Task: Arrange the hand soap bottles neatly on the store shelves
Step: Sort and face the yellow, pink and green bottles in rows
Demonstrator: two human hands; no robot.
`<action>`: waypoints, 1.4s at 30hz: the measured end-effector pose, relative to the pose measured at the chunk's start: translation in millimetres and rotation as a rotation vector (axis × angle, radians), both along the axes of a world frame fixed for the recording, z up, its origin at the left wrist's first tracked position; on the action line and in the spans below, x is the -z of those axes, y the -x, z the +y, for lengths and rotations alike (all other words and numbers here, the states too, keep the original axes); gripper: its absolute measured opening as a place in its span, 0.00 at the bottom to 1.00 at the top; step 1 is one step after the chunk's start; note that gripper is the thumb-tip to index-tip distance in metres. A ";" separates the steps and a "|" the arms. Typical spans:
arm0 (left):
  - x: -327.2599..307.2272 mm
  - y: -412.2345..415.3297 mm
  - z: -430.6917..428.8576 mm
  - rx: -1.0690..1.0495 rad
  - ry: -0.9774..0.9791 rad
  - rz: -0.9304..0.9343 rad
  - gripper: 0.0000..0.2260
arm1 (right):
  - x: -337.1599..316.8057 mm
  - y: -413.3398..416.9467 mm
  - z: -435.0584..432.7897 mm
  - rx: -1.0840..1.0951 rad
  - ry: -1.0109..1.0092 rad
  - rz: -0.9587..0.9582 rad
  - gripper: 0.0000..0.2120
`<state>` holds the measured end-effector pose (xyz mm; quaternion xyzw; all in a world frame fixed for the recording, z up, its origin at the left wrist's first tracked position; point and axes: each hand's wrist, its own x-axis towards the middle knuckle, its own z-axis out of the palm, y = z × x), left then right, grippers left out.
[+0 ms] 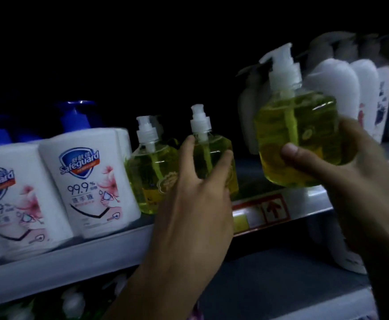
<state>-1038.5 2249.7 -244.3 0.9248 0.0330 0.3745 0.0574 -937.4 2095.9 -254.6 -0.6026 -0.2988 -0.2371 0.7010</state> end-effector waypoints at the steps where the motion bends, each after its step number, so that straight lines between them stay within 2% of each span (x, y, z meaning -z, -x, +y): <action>1: -1.2 -3.7 -0.8 -0.066 -0.003 0.105 0.29 | 1.5 -3.7 4.5 0.016 0.026 0.020 0.29; 4: -9.3 -16.1 -4.0 -0.157 -0.043 0.220 0.34 | 1.9 -11.0 16.3 0.028 0.126 0.082 0.36; 7: -16.1 -28.4 -3.1 -0.175 -0.091 0.282 0.35 | -8.9 -18.8 19.8 0.023 0.247 0.100 0.37; 12: -29.6 -45.0 0.0 -0.211 -0.138 0.382 0.37 | -22.1 -41.6 18.3 -0.062 0.431 0.238 0.30; 16: -39.4 -56.4 -0.1 -0.194 -0.119 0.445 0.37 | -29.2 -57.6 13.9 -0.018 0.683 0.270 0.19; 18: -43.5 -61.4 0.2 -0.203 -0.111 0.471 0.38 | -30.3 -63.3 15.6 -0.009 0.701 0.280 0.22; 21: -48.0 -67.8 0.4 -0.223 -0.096 0.511 0.38 | -31.2 -66.4 24.3 0.021 0.686 0.195 0.35; 24: -49.8 -68.3 -1.0 -0.234 -0.087 0.520 0.34 | -32.0 -68.9 32.2 0.096 0.713 0.049 0.48; 26: -51.1 -67.9 -1.2 -0.236 -0.088 0.502 0.32 | -30.9 -72.5 35.1 0.134 0.748 -0.027 0.48; 29: -55.5 -74.2 0.9 -0.264 -0.080 0.481 0.41 | -30.2 -78.2 38.0 0.164 0.763 -0.085 0.46; 31: -57.6 -80.3 0.9 -0.306 -0.072 0.505 0.43 | -31.7 -81.5 40.9 0.173 0.775 -0.118 0.44; 36: -51.2 -88.7 1.0 -0.476 -0.364 0.441 0.36 | -33.9 -85.3 58.2 0.183 0.887 -0.138 0.39; 39: -50.7 -90.6 1.7 -0.529 -0.427 0.420 0.33 | -39.8 -90.9 67.9 0.258 0.947 -0.174 0.36; 42: -50.6 -88.7 3.4 -0.544 -0.455 0.401 0.29 | -50.4 -102.8 68.7 0.201 1.005 -0.167 0.35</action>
